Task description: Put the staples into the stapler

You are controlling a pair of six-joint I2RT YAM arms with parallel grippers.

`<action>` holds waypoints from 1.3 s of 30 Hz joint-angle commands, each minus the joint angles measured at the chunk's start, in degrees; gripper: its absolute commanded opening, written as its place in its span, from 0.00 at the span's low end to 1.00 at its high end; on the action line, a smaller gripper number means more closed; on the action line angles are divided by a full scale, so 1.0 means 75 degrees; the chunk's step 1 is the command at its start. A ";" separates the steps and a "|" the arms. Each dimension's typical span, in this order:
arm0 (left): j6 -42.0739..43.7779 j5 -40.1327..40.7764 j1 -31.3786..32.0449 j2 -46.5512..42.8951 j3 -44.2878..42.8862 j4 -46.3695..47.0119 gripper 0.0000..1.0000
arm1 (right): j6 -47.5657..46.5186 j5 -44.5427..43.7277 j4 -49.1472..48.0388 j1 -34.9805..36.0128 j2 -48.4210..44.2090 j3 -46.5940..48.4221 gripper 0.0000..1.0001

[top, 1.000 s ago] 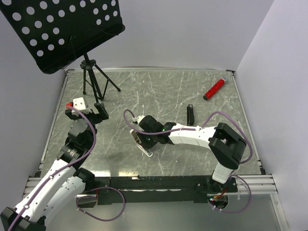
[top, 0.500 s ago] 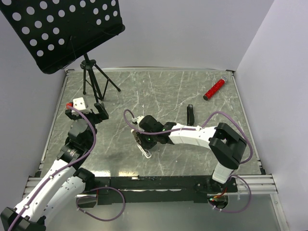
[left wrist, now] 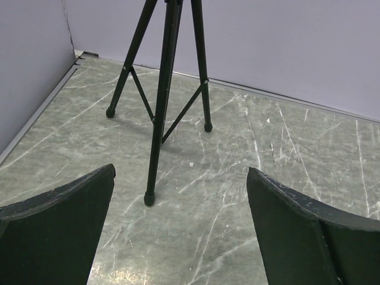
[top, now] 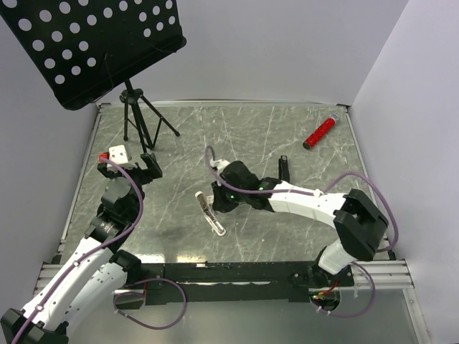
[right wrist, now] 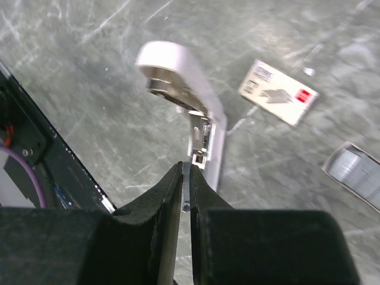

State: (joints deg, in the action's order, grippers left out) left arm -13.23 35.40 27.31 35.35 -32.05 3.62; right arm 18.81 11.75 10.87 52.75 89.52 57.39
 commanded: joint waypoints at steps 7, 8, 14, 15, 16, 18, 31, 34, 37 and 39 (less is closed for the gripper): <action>-0.0028 -0.0091 -0.0020 -0.0015 -0.0004 0.0244 0.97 | 0.1253 0.0683 -0.1777 -0.1115 -0.1072 -0.2201 0.17; -0.0028 -0.0091 -0.0032 0.0009 -0.0004 0.0233 0.97 | 0.1312 0.0776 -0.2056 -0.1162 -0.1095 -0.2341 0.17; -0.0040 -0.0102 -0.0020 0.0044 -0.0004 0.0221 0.97 | 0.1664 0.1198 -0.2890 -0.1432 -0.0780 -0.3022 0.17; -0.0040 -0.0102 -0.0032 0.0056 -0.0004 0.0221 0.97 | 0.1769 0.1269 -0.3204 -0.1455 -0.0709 -0.3162 0.17; -0.0052 -0.0114 -0.0032 0.0056 -0.0004 0.0209 0.97 | 0.1804 0.1362 -0.3335 -0.1525 -0.0628 -0.3244 0.17; -0.0052 -0.0091 -0.0020 0.0067 -0.0015 0.0209 0.97 | 0.1944 0.1608 -0.3779 -0.1631 -0.0451 -0.3455 0.17; -0.0029 -0.0184 -0.0020 0.0044 -0.0004 0.0233 0.97 | 0.2028 0.2078 -0.4801 -0.2193 0.0287 -0.4382 0.25; -0.0028 -0.0173 -0.0032 0.0032 -0.0004 0.0221 0.97 | 0.1899 0.1903 -0.4696 -0.2240 0.0299 -0.4464 0.31; -0.0040 -0.0173 -0.0032 0.0021 -0.0004 0.0233 0.97 | 0.1735 0.1693 -0.4451 -0.2311 0.0217 -0.4499 0.34; -0.0040 -0.0184 -0.0032 0.0021 -0.0004 0.0232 0.97 | 0.1618 0.1551 -0.4251 -0.2334 0.0170 -0.4499 0.35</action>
State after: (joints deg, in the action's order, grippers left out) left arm -13.23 34.70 27.31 35.86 -32.05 3.62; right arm 34.87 29.21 -25.87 36.32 89.73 25.56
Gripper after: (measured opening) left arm 0.969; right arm 0.336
